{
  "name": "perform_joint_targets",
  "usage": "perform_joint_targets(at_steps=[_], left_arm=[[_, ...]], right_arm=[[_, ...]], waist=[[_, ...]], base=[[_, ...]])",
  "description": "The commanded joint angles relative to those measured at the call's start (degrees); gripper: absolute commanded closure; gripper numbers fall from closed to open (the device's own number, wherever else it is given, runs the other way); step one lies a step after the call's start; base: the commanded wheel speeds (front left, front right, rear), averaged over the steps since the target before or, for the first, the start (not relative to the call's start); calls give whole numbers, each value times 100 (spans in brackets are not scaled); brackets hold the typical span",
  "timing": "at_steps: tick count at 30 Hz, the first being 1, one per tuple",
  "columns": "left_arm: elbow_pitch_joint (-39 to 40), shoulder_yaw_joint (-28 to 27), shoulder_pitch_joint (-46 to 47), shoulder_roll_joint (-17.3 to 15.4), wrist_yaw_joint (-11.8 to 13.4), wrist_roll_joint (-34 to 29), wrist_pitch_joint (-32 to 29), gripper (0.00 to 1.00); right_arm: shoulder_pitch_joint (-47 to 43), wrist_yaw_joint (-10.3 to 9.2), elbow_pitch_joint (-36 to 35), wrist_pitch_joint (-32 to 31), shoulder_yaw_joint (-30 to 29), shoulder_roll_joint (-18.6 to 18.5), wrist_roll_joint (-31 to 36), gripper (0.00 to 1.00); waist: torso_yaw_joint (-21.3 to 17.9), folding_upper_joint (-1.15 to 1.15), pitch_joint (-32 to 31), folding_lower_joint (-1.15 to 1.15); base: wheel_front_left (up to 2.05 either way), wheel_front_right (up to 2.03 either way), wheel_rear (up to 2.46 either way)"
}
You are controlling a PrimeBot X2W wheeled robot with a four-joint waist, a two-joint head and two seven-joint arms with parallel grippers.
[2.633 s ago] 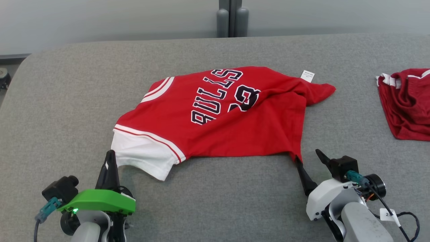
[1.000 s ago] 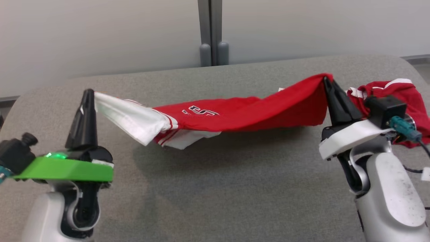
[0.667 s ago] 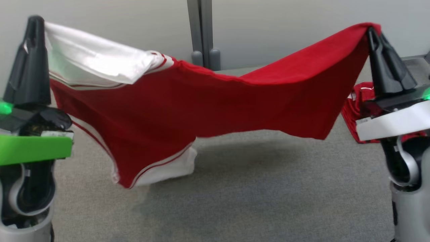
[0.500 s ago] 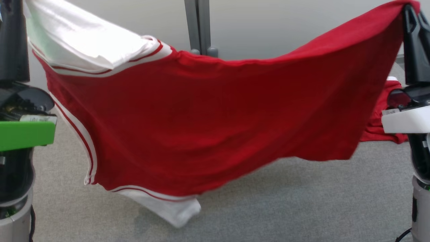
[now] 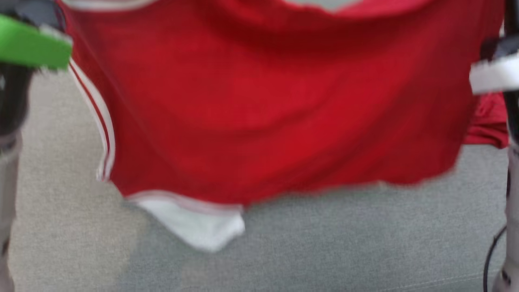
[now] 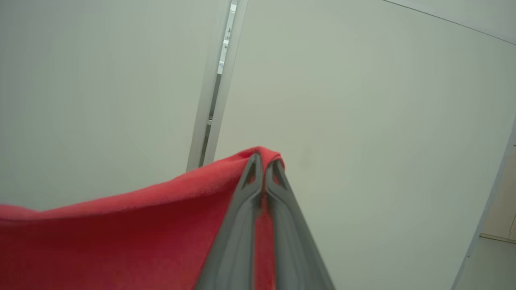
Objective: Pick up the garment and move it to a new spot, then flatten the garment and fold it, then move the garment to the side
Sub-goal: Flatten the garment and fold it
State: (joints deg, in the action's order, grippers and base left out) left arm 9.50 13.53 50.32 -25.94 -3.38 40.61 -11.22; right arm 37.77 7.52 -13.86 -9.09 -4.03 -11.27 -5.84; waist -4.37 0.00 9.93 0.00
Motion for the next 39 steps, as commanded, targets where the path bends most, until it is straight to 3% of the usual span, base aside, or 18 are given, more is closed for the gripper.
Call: perform_joint_targets(at_steps=[1,11,17,23,28,33,39], left_arm=[[-285,63,441,18,-76,-155,80,100],[-2694,441,3235,523,-244,-1012,925,100],[-4013,557,4064,862,-229,-1190,1440,100],[-4804,659,4014,1059,-324,-1061,1878,100],[-5018,879,3713,1085,-405,-901,2165,100],[-4694,1216,3116,948,-420,-442,2377,100],[-3799,1307,1944,524,-417,261,2566,100]], right_arm=[[443,-7,307,152,75,-12,107,100],[3640,-8,2980,1170,498,177,995,100],[4615,-7,4350,1848,276,484,1749,100],[4554,-7,5315,2253,-47,656,2236,100],[4258,-7,5746,2405,-155,726,2460,100],[3841,-8,5687,2432,26,748,2337,100],[3082,-7,5226,2433,305,664,1826,100]], waist=[[-7,0,813,0],[93,0,1858,0],[205,0,2297,0],[338,0,2716,0],[384,0,2846,0],[381,0,2778,0],[358,0,2464,0]], base=[[0,0,0],[0,0,0],[0,0,0],[0,0,0],[0,0,0],[0,0,0],[0,0,0]])
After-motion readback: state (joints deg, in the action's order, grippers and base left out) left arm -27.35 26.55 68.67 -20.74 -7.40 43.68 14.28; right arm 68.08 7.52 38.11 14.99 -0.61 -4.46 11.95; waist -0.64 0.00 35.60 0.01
